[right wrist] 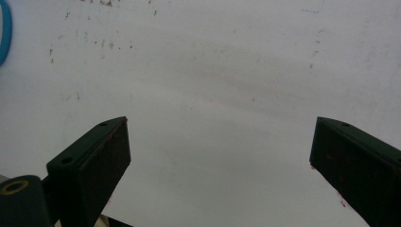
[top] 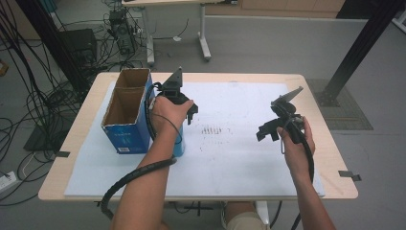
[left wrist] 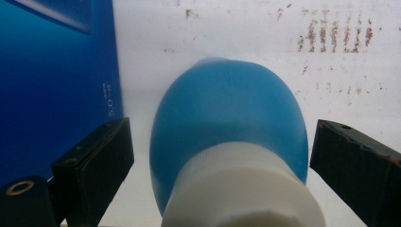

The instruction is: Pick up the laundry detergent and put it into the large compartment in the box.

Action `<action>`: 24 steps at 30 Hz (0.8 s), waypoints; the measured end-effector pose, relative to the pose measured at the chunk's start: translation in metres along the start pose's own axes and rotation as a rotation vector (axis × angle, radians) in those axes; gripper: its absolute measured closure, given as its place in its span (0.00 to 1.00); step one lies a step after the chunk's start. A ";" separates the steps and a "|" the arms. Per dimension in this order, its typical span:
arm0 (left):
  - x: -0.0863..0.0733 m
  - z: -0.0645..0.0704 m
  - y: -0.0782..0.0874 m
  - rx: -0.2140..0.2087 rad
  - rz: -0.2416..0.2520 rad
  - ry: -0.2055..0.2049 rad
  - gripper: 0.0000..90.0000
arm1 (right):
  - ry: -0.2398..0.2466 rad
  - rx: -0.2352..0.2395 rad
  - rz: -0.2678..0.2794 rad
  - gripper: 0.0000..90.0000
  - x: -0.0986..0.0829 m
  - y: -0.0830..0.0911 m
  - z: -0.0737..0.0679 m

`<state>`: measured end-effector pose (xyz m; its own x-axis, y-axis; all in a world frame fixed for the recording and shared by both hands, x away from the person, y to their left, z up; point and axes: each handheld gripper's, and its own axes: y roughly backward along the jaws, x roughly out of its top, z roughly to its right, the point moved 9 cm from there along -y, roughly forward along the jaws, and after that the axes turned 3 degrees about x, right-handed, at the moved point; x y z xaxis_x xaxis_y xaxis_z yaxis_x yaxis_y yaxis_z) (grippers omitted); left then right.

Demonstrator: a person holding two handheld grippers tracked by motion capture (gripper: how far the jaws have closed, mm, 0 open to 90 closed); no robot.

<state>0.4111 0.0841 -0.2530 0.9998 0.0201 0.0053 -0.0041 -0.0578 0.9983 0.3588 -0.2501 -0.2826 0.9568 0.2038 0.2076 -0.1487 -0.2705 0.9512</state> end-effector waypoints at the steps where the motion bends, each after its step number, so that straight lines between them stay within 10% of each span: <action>1: 0.000 0.000 0.000 0.001 0.001 -0.001 0.08 | -0.001 0.001 0.000 0.06 0.000 0.000 0.000; 24: 0.000 0.002 -0.001 0.013 0.010 -0.004 0.08 | -0.004 0.003 -0.005 0.06 0.000 -0.001 0.000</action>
<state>0.4113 0.0819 -0.2543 0.9998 0.0156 0.0150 -0.0139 -0.0712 0.9974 0.3593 -0.2494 -0.2834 0.9584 0.2017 0.2018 -0.1431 -0.2720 0.9516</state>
